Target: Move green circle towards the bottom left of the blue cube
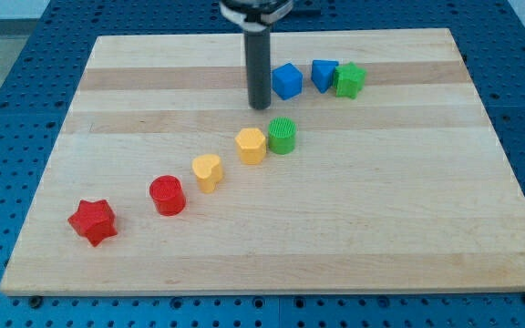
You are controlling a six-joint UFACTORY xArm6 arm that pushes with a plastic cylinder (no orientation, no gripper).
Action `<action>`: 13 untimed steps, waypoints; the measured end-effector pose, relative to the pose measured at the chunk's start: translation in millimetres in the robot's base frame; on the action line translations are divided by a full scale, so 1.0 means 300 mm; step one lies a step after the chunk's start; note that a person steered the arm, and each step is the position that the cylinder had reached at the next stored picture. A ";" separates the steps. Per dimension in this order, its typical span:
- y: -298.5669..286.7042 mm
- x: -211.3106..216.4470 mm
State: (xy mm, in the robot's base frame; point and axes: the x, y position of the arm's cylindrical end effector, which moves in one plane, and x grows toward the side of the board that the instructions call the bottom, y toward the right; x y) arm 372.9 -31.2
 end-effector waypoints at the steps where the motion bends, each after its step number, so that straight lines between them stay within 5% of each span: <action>1: -0.022 0.146; 4: 0.093 0.266; 7: 0.107 0.128; 9: 0.340 0.354; 13: 0.292 0.130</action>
State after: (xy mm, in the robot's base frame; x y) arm 411.9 56.4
